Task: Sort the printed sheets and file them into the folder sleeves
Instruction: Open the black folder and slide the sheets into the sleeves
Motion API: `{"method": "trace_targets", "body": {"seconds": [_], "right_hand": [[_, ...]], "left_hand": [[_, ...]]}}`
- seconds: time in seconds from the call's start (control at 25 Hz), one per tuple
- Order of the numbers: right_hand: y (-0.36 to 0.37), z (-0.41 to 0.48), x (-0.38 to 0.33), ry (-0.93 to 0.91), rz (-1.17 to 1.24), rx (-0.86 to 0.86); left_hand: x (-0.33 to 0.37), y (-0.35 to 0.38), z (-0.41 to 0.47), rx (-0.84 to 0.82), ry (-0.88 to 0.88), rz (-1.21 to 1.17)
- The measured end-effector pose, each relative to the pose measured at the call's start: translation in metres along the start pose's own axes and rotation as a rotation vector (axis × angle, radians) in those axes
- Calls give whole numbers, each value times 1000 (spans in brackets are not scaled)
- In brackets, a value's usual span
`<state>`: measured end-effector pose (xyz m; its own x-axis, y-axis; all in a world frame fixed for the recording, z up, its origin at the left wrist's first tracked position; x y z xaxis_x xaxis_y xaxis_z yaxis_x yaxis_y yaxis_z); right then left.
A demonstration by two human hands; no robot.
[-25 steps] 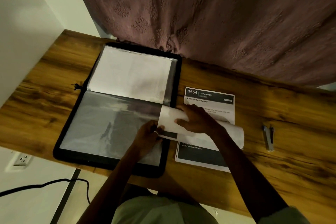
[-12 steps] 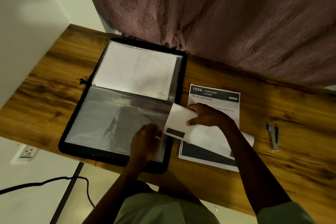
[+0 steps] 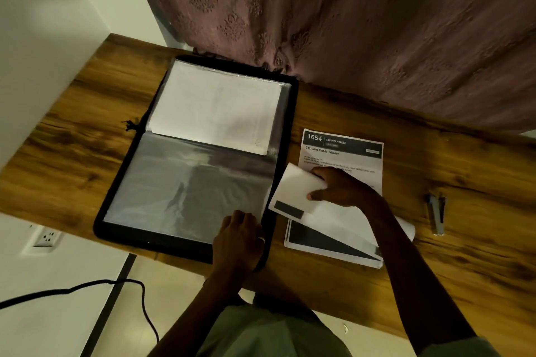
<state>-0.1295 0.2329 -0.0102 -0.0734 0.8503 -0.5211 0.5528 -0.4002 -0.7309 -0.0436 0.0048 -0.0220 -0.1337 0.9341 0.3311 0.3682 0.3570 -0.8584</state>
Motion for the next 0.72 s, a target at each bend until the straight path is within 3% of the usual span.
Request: {"method": "trace_targets", "body": {"seconds": [0.28,0.6,0.72], "right_hand": [[-1,-3,-1,2,40,1],[-7,-5,-1,31,71,23],[-12,-5,-1,38,136,40]], "left_hand": [[11,-30,-3,99,-67,98],[-15,-47,12,111,-194,-400],[-15,-62,12,198,-140,-428]]}}
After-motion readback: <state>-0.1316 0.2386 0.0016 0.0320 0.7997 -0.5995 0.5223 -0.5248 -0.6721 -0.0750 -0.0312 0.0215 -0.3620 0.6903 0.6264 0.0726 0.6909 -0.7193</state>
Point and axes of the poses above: each hand's wrist, its own z-axis towards the middle knuckle, its own y-axis out of the palm, x = y × z, the point moved 8 cm from there along z, towards the middle knuckle, and after that the axes turned 9 degrees about -y, right-handed, at the moved point
